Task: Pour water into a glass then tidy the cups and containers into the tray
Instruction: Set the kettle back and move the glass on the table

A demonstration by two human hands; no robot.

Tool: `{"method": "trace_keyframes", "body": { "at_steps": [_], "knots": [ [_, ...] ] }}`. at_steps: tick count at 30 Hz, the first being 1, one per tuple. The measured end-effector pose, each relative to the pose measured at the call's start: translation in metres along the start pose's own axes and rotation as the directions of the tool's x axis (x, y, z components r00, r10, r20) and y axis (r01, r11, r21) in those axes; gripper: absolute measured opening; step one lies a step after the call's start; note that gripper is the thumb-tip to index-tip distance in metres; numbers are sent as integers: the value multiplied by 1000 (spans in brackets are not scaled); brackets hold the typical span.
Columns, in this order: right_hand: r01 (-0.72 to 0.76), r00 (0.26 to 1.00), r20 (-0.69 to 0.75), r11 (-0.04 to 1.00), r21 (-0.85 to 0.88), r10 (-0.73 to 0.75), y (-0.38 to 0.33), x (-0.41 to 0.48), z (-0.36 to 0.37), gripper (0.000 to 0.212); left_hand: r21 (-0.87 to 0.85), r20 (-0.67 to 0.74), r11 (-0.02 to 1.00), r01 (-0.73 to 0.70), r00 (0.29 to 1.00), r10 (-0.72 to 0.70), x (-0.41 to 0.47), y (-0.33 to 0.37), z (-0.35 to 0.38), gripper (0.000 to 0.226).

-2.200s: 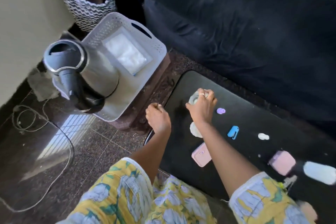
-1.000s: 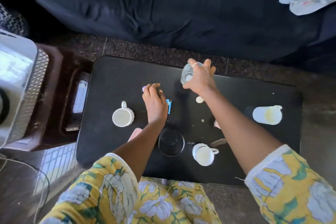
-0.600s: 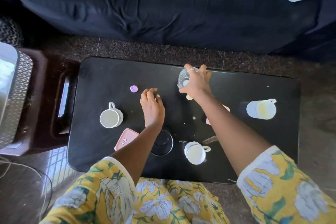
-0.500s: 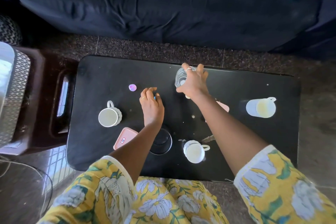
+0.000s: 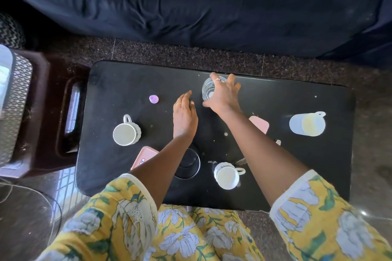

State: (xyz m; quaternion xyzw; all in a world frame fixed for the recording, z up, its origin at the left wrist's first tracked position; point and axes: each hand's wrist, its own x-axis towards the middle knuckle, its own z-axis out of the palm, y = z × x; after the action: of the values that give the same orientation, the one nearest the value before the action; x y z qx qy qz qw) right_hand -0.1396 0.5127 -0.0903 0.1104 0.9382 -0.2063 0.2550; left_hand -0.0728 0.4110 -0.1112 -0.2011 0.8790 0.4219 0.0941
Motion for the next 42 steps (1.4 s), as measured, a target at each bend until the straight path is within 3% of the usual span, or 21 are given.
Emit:
{"method": "trace_keyframes", "body": {
  "at_steps": [15,23,28,33,38,42],
  "knots": [
    [41,998,-46,998,44,-39,-2,1,8,88,-8,-25,997,-75,997,74,11,-3,5,39],
    [-58,989,-135,998,24,61,-8,-13,0,95,-52,6,995,-80,997,80,12,1,-7,39],
    [120,895,-405,975,-186,-188,-33,-37,16,53,-110,-11,991,-76,997,75,18,-3,-16,37],
    [242,862,-421,959,-149,-283,-86,-45,39,29,-170,-52,985,-34,998,25,29,-25,-56,37],
    [415,788,-453,903,-112,-418,-164,-51,63,17,-187,-194,982,-30,981,-7,45,-54,-125,36],
    [563,732,-426,824,-64,-532,-248,-62,82,15,-204,-369,979,-26,928,-52,61,-82,-203,36]
  ]
}}
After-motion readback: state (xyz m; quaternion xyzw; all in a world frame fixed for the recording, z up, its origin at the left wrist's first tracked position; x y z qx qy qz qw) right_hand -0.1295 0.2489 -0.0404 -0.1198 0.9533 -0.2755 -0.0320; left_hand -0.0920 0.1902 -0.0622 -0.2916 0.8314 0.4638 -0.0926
